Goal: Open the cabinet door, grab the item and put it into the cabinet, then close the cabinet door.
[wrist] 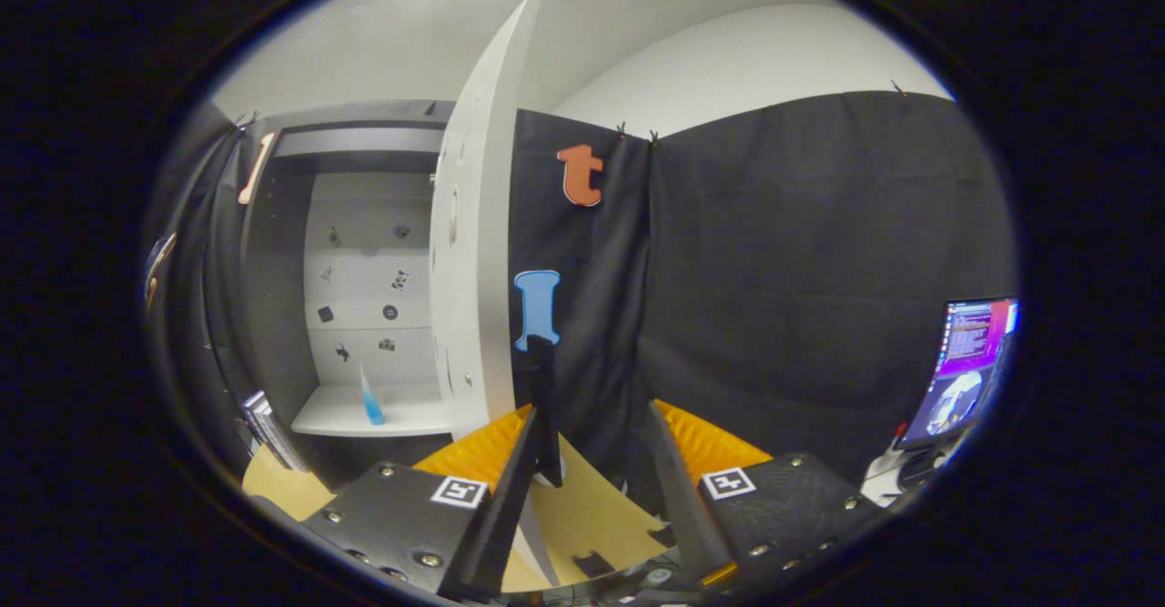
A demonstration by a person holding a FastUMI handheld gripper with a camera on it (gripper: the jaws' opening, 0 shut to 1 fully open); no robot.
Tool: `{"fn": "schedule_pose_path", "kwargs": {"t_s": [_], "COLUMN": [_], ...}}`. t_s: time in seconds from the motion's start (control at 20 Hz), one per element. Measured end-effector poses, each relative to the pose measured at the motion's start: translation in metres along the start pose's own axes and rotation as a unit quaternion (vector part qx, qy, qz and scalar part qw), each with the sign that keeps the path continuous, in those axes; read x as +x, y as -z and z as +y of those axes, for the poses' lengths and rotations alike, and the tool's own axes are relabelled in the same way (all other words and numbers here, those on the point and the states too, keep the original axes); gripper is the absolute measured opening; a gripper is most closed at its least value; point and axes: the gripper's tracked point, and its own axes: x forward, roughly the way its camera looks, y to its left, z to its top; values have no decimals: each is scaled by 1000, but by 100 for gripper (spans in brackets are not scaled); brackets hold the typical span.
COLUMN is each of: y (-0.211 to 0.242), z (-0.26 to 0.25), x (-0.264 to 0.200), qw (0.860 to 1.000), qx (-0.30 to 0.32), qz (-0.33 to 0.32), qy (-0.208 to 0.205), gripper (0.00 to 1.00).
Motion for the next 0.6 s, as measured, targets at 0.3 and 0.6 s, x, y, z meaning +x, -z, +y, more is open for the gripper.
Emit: {"fn": "schedule_pose_path", "kwargs": {"t_s": [0.3, 0.6], "y": [2, 4], "z": [40, 82], "x": [-16, -30], "qw": [997, 986], "qx": [11, 29], "qz": [6, 19], "qy": [-71, -161], "gripper": [71, 71]}}
